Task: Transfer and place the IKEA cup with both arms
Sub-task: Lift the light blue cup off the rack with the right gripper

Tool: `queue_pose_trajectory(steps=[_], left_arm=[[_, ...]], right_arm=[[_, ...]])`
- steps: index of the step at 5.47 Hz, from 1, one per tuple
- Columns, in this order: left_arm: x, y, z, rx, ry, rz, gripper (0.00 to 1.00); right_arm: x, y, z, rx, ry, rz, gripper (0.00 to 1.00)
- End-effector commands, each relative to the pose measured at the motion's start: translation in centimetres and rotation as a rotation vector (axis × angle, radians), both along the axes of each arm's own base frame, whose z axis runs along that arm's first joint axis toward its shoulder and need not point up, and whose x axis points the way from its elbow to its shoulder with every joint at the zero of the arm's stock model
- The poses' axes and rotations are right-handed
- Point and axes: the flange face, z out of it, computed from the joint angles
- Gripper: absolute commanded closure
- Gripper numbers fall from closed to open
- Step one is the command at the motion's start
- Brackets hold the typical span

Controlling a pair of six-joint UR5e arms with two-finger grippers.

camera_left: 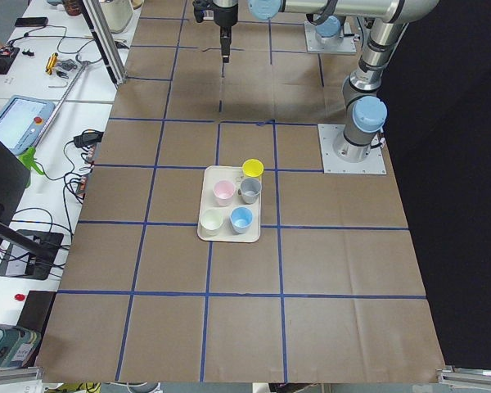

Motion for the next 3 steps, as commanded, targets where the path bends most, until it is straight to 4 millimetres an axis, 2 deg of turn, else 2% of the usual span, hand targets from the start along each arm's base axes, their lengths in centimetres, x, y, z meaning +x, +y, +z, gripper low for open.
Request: queue_pose_trajectory(steps=[1,3], left_arm=[[0.0,0.0,0.1,-0.002,0.000,0.001,0.01],[0.4,0.0,0.0,0.005,0.004,-0.002,0.01]], right_arm=[[6.0,1.5,-3.7,0.163,-0.329,-0.028,0.55],[11.6,3.2,-7.2,0.183,-0.600,-0.086,0.54]])
